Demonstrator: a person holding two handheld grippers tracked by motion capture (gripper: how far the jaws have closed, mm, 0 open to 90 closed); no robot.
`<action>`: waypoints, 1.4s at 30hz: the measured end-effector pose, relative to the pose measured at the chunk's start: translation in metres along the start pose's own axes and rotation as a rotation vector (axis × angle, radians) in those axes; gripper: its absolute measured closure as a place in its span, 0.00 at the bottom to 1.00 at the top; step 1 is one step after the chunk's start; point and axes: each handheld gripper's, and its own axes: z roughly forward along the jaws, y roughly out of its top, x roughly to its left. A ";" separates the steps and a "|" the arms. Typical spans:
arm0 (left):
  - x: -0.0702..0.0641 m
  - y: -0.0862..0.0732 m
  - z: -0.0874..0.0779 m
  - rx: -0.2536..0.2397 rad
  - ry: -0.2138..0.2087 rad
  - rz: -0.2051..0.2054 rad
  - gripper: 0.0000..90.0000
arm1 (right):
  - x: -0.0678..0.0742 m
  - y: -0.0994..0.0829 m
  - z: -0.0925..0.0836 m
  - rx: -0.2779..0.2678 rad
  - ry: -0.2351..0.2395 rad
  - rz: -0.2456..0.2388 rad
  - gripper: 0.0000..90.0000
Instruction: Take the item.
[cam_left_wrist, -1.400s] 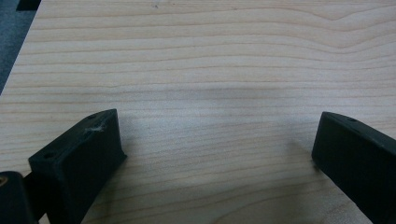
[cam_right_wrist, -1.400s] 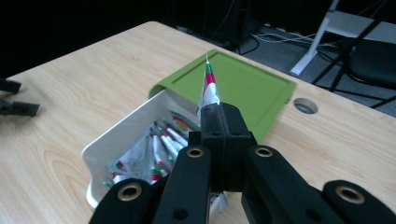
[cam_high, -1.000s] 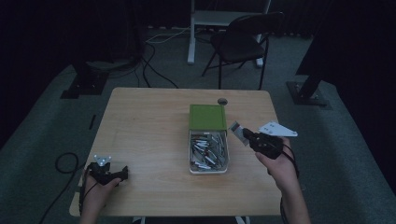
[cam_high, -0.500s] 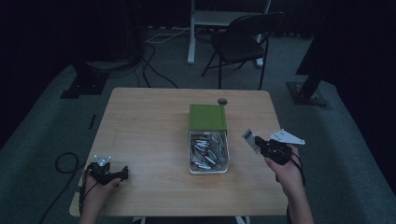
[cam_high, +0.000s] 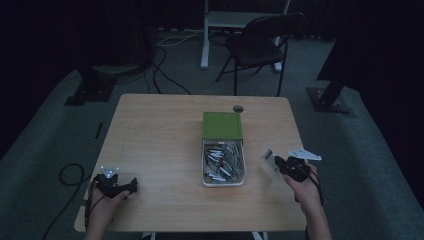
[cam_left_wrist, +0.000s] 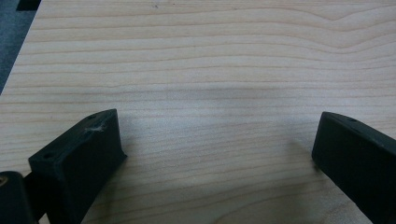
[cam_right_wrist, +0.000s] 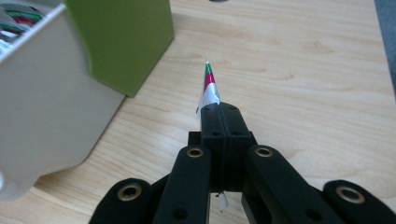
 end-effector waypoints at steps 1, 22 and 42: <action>0.000 0.000 0.000 0.000 0.000 0.000 0.02 | -0.001 -0.002 0.001 0.002 -0.002 0.008 1.00; 0.000 0.000 0.000 0.000 0.000 0.000 0.02 | -0.020 -0.014 0.013 0.034 -0.046 0.073 1.00; 0.000 0.000 0.000 -0.002 0.000 -0.001 0.03 | -0.059 -0.038 0.023 0.085 -0.133 0.178 1.00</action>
